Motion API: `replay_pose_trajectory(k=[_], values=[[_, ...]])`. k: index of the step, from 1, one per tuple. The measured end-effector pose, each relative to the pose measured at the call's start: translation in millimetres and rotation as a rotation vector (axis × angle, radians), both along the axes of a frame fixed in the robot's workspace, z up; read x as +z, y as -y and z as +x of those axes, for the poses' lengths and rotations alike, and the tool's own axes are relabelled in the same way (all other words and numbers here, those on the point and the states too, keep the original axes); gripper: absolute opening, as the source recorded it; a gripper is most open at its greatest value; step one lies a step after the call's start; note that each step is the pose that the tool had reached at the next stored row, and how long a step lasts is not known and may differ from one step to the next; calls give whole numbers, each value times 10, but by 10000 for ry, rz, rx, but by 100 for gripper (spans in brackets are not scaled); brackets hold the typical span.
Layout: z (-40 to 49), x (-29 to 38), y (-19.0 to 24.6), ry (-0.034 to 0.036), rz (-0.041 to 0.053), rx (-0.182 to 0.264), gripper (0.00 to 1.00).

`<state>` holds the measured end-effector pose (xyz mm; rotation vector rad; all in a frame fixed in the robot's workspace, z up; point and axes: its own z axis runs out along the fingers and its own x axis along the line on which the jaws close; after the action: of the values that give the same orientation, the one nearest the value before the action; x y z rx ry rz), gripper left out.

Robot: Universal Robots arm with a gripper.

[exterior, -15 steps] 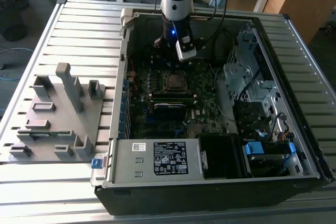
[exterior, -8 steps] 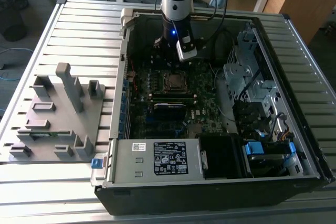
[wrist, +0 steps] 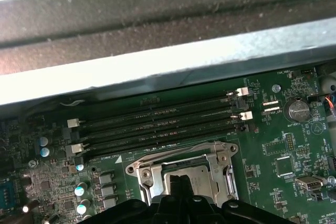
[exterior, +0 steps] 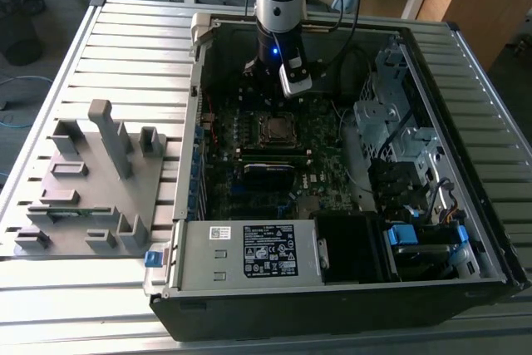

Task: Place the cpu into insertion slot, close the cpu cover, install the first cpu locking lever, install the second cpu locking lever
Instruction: 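Install the first cpu locking lever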

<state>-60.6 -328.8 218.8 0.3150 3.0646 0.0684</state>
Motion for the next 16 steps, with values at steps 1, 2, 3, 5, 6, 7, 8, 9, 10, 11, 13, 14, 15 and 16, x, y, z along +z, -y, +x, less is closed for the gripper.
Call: replay_pose_trajectory(k=[1, 2, 3, 5, 6, 7, 8, 9, 10, 11, 13, 14, 15, 16], values=[[0, 0, 0, 0, 0, 0, 10], [0, 0, 0, 0, 1, 0, 10], [0, 0, 0, 0, 0, 0, 10], [0, 0, 0, -11, 1, 2, 10], [1, -3, 0, -90, 2, 3, 10], [1, -4, 0, -191, 0, 1, 10], [0, -3, 0, -240, -1, 0, 10], [0, -3, 0, -244, -1, 0, 10], [-1, -3, 0, -248, -2, -1, 10], [0, -3, 0, -251, -2, 0, 10], [2, -4, 0, -254, 0, 1, 10], [12, -5, 0, -253, 2, 2, 10], [28, -5, 0, -253, 2, 1, 10], [48, -5, 0, -254, 1, 1, 10]])
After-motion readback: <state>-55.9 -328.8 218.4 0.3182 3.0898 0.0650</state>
